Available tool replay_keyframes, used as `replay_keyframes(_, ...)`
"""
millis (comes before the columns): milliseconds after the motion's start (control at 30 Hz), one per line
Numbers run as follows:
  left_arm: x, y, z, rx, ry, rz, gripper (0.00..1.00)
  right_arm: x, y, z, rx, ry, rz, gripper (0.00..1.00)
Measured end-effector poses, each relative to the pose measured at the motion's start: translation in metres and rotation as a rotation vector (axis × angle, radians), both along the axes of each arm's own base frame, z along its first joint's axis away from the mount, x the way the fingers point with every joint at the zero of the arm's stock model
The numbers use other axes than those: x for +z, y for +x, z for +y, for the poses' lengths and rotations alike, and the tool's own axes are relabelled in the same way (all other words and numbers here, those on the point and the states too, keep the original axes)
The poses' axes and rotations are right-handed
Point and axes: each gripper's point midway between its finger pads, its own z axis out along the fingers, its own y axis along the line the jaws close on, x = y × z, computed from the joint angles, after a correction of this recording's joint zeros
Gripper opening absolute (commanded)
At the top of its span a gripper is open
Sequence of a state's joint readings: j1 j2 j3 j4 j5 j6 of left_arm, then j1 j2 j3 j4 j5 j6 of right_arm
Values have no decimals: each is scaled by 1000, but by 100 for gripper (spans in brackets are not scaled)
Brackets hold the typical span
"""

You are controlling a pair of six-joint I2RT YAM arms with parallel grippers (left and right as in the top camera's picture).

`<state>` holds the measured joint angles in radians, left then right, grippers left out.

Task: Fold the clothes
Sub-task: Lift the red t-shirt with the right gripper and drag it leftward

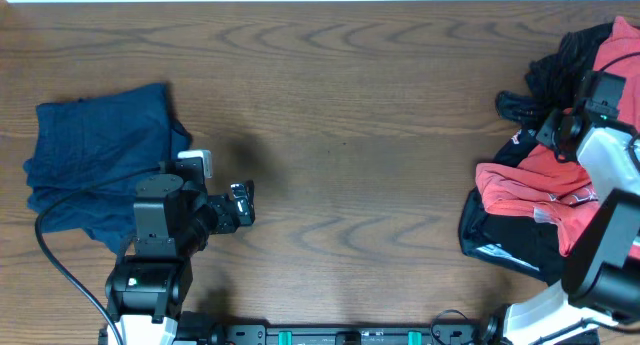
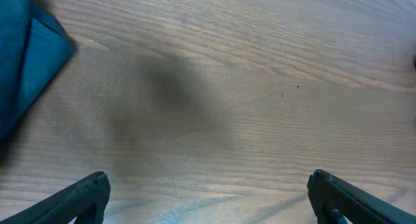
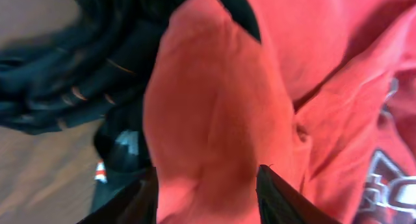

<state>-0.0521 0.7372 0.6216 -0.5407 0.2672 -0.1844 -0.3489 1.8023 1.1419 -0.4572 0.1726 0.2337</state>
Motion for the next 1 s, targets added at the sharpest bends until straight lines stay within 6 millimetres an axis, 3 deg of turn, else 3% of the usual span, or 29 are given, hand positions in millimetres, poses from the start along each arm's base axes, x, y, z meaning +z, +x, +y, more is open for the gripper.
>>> replay_keyframes(133,0,0,0,-1,0,0,98,-18,-5,-1,-16,19,41,1)
replay_keyframes(367,0,0,0,0,0,0,98,-22,-14,-3,-35,36,71,1)
replay_keyframes(467,0,0,0,0,0,0,98,-12,-25,-6,-52,45,91,1)
replay_keyframes(567,0,0,0,0,0,0,98,21,-31,-12,-73,39,67,1)
replay_keyframes(733,0,0,0,0,0,0,98,127,-20,-17,-36,-36,-184,1)
replay_keyframes(800,0,0,0,0,0,-1,98,161,-13,-2,59,-27,-286,1)
replay_keyframes(867,0,0,0,0,0,-1,98,184,-2,32,248,39,-379,1)
replay_keyframes(967,0,0,0,0,0,-2,98,205,12,123,661,220,-503,1)
replay_keyframes(1000,0,0,0,0,0,-2,98,212,11,163,829,289,-541,1)
